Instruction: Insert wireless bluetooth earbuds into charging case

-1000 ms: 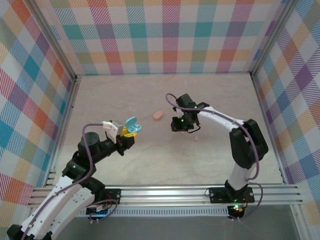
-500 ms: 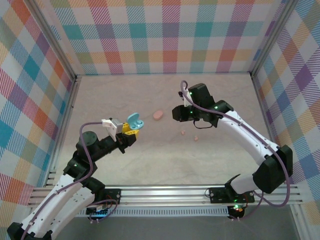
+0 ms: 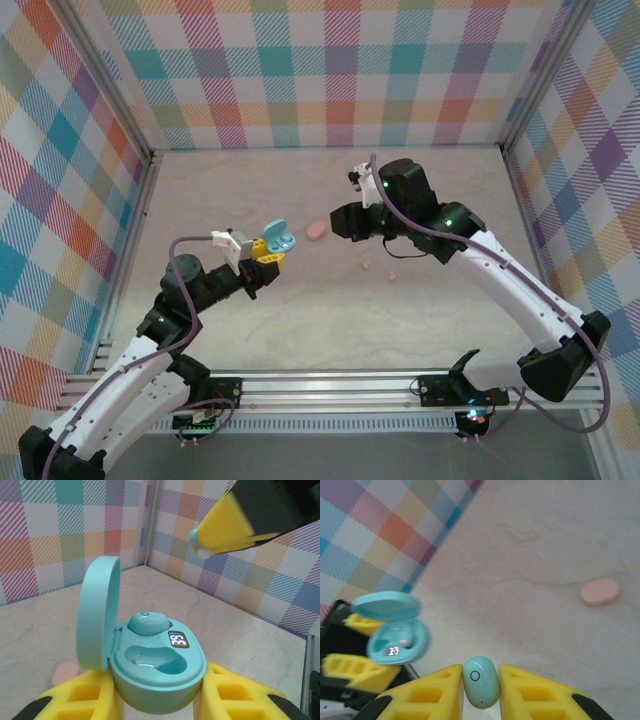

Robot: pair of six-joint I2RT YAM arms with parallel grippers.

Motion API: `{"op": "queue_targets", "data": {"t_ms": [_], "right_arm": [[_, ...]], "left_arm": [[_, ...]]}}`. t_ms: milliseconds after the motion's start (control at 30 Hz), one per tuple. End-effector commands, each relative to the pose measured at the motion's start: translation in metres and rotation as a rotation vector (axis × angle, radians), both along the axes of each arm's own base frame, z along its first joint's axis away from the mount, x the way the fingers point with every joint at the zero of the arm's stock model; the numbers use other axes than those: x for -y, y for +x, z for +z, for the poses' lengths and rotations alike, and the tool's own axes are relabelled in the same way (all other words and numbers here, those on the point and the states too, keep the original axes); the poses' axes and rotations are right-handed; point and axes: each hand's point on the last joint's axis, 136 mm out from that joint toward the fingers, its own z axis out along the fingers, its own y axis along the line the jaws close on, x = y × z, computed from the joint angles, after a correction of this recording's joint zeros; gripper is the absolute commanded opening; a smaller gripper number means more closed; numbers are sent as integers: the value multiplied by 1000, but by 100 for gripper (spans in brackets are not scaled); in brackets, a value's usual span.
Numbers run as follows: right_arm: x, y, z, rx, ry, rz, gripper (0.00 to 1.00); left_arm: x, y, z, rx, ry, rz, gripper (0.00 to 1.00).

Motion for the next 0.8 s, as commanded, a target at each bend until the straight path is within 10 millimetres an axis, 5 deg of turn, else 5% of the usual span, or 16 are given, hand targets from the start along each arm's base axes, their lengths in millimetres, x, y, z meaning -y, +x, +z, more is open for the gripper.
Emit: {"op": "queue_targets", "data": {"t_ms": [0, 367, 767], "right_arm": [[-9, -15, 38, 72, 71, 22, 25], [-48, -30, 50, 114, 115, 87, 26], [-84, -29, 22, 68, 75, 93, 25]], "left_arm": [[7, -4, 18, 86, -33, -44, 24], [20, 4, 19, 107, -10, -84, 24], [19, 10, 19, 123, 15, -64, 24]]}}
